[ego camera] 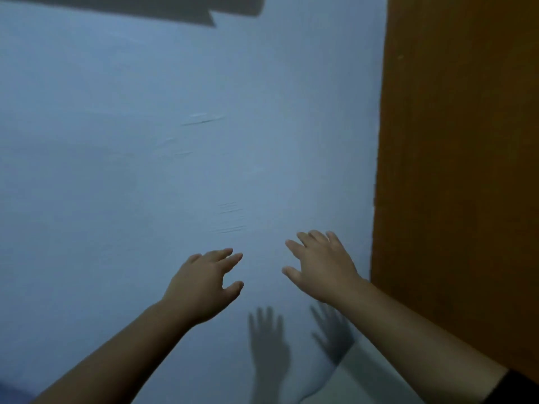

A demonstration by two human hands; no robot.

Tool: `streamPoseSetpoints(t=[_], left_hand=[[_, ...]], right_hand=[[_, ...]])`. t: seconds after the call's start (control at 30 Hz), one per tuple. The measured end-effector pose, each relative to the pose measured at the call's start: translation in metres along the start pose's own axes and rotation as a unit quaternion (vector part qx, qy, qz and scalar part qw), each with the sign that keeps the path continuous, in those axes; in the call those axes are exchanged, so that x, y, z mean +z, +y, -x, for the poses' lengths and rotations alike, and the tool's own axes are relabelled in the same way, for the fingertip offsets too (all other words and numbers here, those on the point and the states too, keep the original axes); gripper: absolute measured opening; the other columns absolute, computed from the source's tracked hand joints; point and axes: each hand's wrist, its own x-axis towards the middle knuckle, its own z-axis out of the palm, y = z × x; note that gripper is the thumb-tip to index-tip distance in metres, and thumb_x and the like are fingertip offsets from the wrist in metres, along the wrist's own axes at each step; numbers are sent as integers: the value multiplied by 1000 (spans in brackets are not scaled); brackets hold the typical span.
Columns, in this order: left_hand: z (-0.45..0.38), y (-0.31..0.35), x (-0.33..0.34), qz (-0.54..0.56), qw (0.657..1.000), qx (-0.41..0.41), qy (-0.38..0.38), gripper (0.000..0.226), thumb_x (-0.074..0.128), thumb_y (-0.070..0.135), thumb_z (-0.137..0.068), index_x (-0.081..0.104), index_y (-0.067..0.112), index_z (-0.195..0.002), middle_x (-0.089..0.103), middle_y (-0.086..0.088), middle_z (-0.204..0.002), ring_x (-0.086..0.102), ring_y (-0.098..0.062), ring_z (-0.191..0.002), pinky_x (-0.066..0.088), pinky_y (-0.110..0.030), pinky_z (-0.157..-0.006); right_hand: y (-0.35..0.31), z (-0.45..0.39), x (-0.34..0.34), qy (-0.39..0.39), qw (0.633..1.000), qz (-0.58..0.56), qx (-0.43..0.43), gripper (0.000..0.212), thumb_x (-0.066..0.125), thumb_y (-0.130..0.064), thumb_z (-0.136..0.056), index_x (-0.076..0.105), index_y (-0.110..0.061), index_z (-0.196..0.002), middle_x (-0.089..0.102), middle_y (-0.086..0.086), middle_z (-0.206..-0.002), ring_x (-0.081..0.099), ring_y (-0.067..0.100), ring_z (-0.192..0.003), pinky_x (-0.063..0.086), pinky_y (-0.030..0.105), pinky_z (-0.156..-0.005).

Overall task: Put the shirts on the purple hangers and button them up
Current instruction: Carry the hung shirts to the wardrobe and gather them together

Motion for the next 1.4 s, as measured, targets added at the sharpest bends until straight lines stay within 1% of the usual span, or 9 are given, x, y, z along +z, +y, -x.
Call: streamPoseSetpoints(t=[0.17, 0.3, 0.53, 0.63, 0.73, 0.93, 1.03, 1.17, 1.4], left_hand=[[77, -91, 5, -24, 993, -112, -25, 64, 38, 59, -92, 24, 36, -150, 25, 13, -157, 27, -7, -141, 17, -27, -116], [144, -160, 5, -35, 979, -195, -47, 101, 6, 74, -59, 29, 33, -149, 30, 8, -155, 30, -9, -141, 20, -29, -114], [276, -281, -9, -51, 951, -305, -23, 79, 36, 67, -69, 63, 21, -127, 62, 1, -129, 60, -18, -118, 45, -34, -98], [327, -322, -27, -58, 935, -348, -43, 80, 31, 69, -71, 52, 28, -137, 52, 7, -140, 50, -13, -128, 40, -28, -102], [372, -356, -34, -51, 914, -398, -58, 88, 24, 74, -70, 37, 31, -146, 38, 9, -151, 36, -9, -138, 29, -27, -111], [433, -390, -26, -36, 882, -463, -74, 100, 11, 76, -60, 40, 30, -145, 50, 4, -141, 46, -15, -128, 37, -27, -100], [451, -404, -7, 6, 854, -512, -93, 101, 16, 80, -61, 36, 30, -147, 46, 6, -145, 47, -13, -127, 40, -27, -99], [462, -418, 16, 61, 815, -567, -99, 81, 49, 69, -83, 28, 29, -150, 33, 6, -154, 39, -14, -136, 35, -28, -106], [462, -442, 43, 131, 755, -631, -117, 76, 51, 64, -87, 29, 25, -149, 36, -1, -153, 39, -21, -135, 35, -33, -104]], right_hand=[[-108, -28, 46, -36, 991, -64, -116, 62, 37, -53, -94, 24, -26, -148, 20, 1, -156, 14, 19, -143, 3, 43, -116], [-206, -43, 67, -48, 972, -94, -209, 62, 37, -53, -95, 22, -25, -149, 20, 1, -156, 13, 19, -143, 4, 42, -116], [-387, -52, 83, -52, 931, -126, -339, 62, 38, -53, -95, 23, -25, -148, 22, 1, -156, 16, 18, -143, 6, 39, -116], [-456, -50, 88, -61, 911, -142, -381, 63, 33, -56, -94, 24, -25, -148, 23, 0, -155, 18, 17, -142, 7, 37, -115], [-512, -45, 98, -75, 892, -155, -417, 82, 9, -65, -77, 25, -26, -148, 25, -1, -155, 21, 16, -140, 8, 36, -115], [-593, -39, 124, -121, 863, -150, -467, 100, -4, -68, -62, 27, -27, -148, 26, -1, -154, 21, 17, -140, 8, 39, -116], [-620, -40, 140, -139, 847, -139, -494, 84, 10, -68, -75, 25, -27, -148, 27, 0, -154, 21, 17, -140, 9, 39, -115], [-650, -46, 162, -159, 824, -119, -531, 62, 37, -55, -94, 26, -26, -148, 26, 1, -155, 20, 18, -141, 10, 40, -117], [-691, -54, 203, -181, 775, -123, -593, 63, 39, -53, -94, 26, -25, -148, 29, 1, -153, 25, 19, -138, 18, 36, -114]])
